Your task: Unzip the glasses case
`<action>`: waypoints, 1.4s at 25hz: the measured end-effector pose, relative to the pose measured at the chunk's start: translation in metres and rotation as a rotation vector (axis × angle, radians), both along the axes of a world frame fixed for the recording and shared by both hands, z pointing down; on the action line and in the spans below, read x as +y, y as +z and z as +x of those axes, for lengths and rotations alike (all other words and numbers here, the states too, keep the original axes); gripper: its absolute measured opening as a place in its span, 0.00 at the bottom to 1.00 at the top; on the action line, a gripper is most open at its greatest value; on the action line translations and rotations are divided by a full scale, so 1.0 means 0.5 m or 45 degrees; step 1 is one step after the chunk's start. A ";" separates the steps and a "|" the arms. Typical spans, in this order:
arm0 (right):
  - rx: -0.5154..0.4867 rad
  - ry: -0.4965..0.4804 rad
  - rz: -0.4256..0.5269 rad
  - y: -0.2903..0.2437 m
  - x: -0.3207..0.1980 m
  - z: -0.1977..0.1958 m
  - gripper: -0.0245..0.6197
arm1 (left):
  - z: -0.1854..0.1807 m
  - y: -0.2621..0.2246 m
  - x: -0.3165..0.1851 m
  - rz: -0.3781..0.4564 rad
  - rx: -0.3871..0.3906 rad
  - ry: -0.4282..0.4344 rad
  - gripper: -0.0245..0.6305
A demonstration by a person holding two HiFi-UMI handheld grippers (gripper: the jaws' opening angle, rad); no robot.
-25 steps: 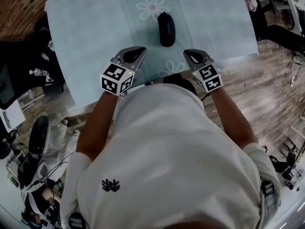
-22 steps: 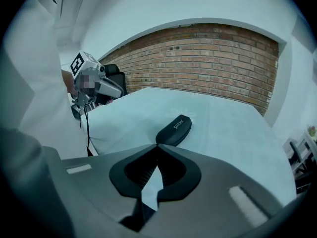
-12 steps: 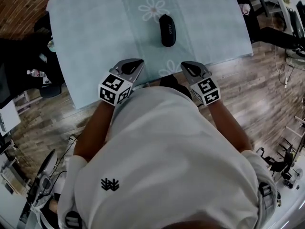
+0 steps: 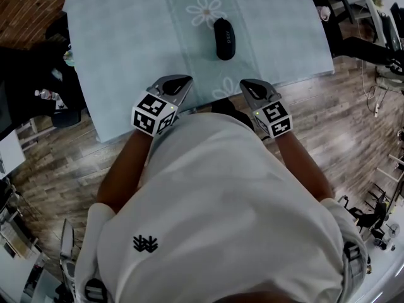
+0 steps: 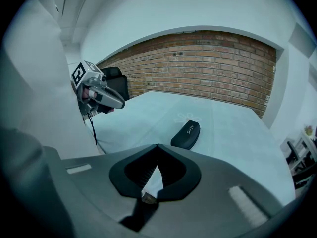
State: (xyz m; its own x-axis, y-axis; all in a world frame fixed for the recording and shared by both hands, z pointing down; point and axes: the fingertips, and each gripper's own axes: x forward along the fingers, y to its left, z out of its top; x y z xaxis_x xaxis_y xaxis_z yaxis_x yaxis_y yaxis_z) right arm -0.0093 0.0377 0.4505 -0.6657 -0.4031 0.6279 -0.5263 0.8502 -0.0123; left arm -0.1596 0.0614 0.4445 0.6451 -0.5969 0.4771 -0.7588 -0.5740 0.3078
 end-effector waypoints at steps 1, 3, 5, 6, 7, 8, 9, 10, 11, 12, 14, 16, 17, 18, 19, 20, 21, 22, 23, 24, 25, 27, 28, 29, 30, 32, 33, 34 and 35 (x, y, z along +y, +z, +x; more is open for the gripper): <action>0.001 -0.001 0.000 0.000 0.001 -0.002 0.04 | -0.002 0.001 0.002 -0.003 -0.001 0.001 0.12; 0.003 -0.003 -0.001 0.000 0.003 -0.005 0.04 | -0.007 0.004 0.005 -0.009 -0.003 0.001 0.12; 0.002 0.000 -0.006 0.000 0.004 -0.005 0.04 | -0.009 0.006 0.007 -0.012 -0.004 0.000 0.12; 0.000 0.003 -0.010 0.000 0.005 -0.005 0.04 | -0.011 0.006 0.008 -0.013 -0.003 -0.001 0.12; -0.003 0.006 -0.013 0.000 0.004 -0.006 0.04 | -0.012 0.007 0.008 -0.013 -0.003 -0.003 0.12; -0.005 0.007 -0.014 0.000 0.003 -0.008 0.04 | -0.013 0.007 0.008 -0.012 -0.003 -0.004 0.12; -0.006 0.008 -0.015 -0.001 0.002 -0.008 0.04 | -0.014 0.007 0.008 -0.012 -0.002 -0.004 0.12; -0.006 0.008 -0.015 -0.001 0.000 -0.009 0.04 | -0.014 0.007 0.007 -0.012 -0.002 -0.004 0.12; -0.007 0.008 -0.015 -0.002 -0.001 -0.009 0.04 | -0.014 0.007 0.007 -0.012 -0.002 -0.004 0.12; -0.008 0.009 -0.016 -0.002 -0.002 -0.010 0.04 | -0.014 0.007 0.007 -0.013 -0.001 -0.003 0.12; -0.017 0.020 -0.024 -0.002 -0.004 -0.011 0.04 | -0.017 0.008 0.007 -0.013 0.000 -0.004 0.12; -0.030 0.040 -0.029 -0.004 -0.011 -0.011 0.04 | -0.021 0.011 0.007 -0.015 0.000 -0.006 0.12; -0.032 0.047 -0.028 -0.005 -0.014 -0.011 0.04 | -0.024 0.012 0.007 -0.016 -0.001 -0.007 0.12; -0.031 0.052 -0.025 -0.006 -0.017 -0.009 0.04 | -0.026 0.013 0.007 -0.017 -0.002 -0.010 0.12; -0.030 0.056 -0.023 -0.008 -0.020 -0.008 0.04 | -0.028 0.014 0.007 -0.019 -0.002 -0.012 0.12; -0.029 0.060 -0.021 -0.008 -0.022 -0.006 0.04 | -0.030 0.015 0.007 -0.020 -0.002 -0.013 0.12; -0.028 0.064 -0.019 -0.008 -0.024 -0.005 0.04 | -0.031 0.016 0.006 -0.020 -0.003 -0.014 0.12; -0.026 0.067 -0.018 -0.008 -0.027 -0.004 0.04 | -0.033 0.017 0.004 -0.020 -0.003 -0.014 0.12; -0.025 0.070 -0.017 -0.008 -0.029 -0.003 0.04 | -0.034 0.019 0.003 -0.021 -0.003 -0.015 0.12; -0.022 0.073 -0.016 -0.007 -0.031 -0.001 0.04 | -0.035 0.020 0.002 -0.023 -0.001 -0.016 0.12; -0.019 0.075 -0.015 -0.006 -0.032 0.001 0.04 | -0.035 0.021 0.002 -0.025 0.001 -0.017 0.12; -0.013 0.079 -0.016 -0.005 -0.037 0.005 0.04 | -0.033 0.023 -0.001 -0.030 0.004 -0.018 0.12; -0.011 0.078 -0.016 -0.004 -0.039 0.005 0.04 | -0.033 0.024 -0.001 -0.032 0.005 -0.018 0.12; -0.011 0.077 -0.017 -0.003 -0.040 0.005 0.04 | -0.032 0.026 -0.002 -0.034 0.005 -0.017 0.12; -0.011 0.075 -0.017 -0.002 -0.042 0.005 0.04 | -0.030 0.028 -0.002 -0.035 0.004 -0.017 0.12; -0.011 0.071 -0.020 0.001 -0.046 0.007 0.04 | -0.028 0.030 -0.006 -0.035 0.002 -0.019 0.12; -0.011 0.068 -0.021 0.002 -0.050 0.007 0.04 | -0.027 0.031 -0.009 -0.035 0.002 -0.023 0.12; -0.011 0.065 -0.023 0.003 -0.053 0.008 0.04 | -0.025 0.032 -0.012 -0.036 0.002 -0.027 0.12; -0.011 0.061 -0.023 0.004 -0.057 0.008 0.04 | -0.024 0.033 -0.014 -0.039 0.003 -0.031 0.12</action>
State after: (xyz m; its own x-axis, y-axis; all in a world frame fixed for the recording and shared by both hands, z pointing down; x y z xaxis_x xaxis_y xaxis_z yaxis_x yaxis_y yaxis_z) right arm -0.0052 0.0093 0.4524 -0.6515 -0.4233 0.6296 -0.5662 0.8237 -0.0321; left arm -0.1716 0.0542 0.4610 0.6315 -0.5978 0.4938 -0.7718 -0.5455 0.3266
